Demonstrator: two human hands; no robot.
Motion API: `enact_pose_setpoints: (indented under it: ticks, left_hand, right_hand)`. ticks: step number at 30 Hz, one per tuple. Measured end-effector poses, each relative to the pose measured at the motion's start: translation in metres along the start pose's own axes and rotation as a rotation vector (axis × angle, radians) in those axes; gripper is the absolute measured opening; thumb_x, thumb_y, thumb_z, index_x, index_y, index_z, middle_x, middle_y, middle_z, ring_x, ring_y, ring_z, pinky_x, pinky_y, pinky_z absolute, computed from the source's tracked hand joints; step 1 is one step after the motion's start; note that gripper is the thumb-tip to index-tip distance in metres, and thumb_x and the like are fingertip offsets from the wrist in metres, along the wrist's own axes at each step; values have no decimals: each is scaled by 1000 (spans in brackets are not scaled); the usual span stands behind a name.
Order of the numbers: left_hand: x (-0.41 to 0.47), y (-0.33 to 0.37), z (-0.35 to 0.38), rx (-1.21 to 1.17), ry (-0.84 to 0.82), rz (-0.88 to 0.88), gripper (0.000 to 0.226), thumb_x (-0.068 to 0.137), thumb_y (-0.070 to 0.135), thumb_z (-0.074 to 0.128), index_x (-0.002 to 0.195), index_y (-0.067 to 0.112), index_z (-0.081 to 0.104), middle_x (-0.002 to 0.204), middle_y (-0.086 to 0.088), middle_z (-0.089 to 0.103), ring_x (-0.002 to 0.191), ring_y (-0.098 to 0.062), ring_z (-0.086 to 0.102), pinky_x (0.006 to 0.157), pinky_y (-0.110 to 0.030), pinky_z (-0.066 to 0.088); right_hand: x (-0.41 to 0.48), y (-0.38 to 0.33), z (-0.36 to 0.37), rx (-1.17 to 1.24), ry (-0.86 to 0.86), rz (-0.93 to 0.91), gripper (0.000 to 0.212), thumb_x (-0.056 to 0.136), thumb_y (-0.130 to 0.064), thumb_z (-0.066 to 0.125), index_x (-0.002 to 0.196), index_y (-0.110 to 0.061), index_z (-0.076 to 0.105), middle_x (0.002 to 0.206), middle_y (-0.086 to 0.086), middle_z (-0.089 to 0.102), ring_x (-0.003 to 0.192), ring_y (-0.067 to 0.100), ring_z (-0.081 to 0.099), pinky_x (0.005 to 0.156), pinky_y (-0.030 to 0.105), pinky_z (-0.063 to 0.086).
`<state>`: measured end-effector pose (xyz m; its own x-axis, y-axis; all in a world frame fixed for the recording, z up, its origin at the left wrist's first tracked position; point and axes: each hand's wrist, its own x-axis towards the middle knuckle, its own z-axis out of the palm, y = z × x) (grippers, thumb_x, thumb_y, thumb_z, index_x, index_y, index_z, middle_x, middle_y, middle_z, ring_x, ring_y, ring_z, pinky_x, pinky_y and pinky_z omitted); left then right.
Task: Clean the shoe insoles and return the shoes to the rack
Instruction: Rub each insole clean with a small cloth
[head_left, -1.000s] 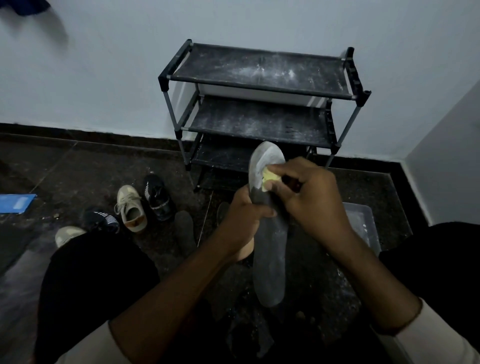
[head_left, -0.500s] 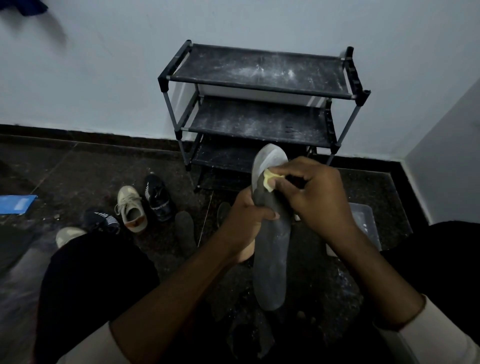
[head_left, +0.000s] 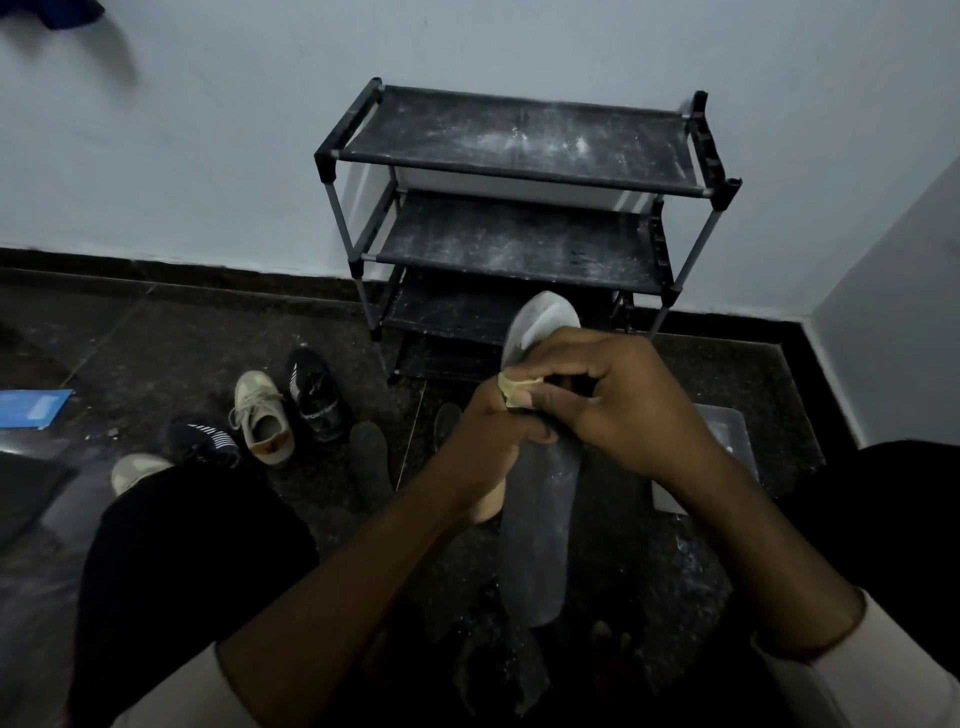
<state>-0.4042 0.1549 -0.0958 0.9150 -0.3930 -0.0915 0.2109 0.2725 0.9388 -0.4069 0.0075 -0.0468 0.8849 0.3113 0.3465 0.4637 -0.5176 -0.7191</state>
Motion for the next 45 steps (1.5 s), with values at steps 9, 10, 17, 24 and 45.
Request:
enact_pose_setpoints:
  ticks: [9,10,17,24,45]
  left_hand:
    - [-3,2,2,-9,-53,-24,42,77,-26,44,94,6,65,88,1,74,91,-12,70,72,-22,54]
    - [-3,2,3,-13,-51,-27,44,78,-28,43,98,5,64,89,2,74,92,-12,70,72,-22,54]
    - [-2,2,4,-66,-6,-27,72,77,-26,45,143,2,46,109,-4,73,105,-18,69,80,-26,56]
    - [-1,4,-1,-157,67,-47,60,79,-9,59,136,7,55,124,-21,67,118,-36,63,96,-42,52]
    - [3,6,-5,-52,153,-76,53,80,-2,62,132,3,58,121,-23,68,116,-39,64,98,-51,53]
  right_hand:
    - [2,0,-2,-31,-46,-13,19,88,-7,77,106,-14,80,100,-7,73,94,4,69,82,32,58]
    - [2,0,-2,-22,-47,7,18,88,-7,77,105,-14,80,100,-8,73,94,4,69,83,32,58]
    - [-2,3,5,-118,104,42,15,87,-9,76,99,-17,80,97,-8,71,89,4,67,80,30,57]
    - [-5,11,-1,-85,153,100,15,86,-9,79,100,-13,80,94,-7,72,87,4,68,80,29,57]
    - [-3,7,-2,-62,163,102,15,85,-9,80,100,-13,80,94,-9,72,89,2,68,80,16,53]
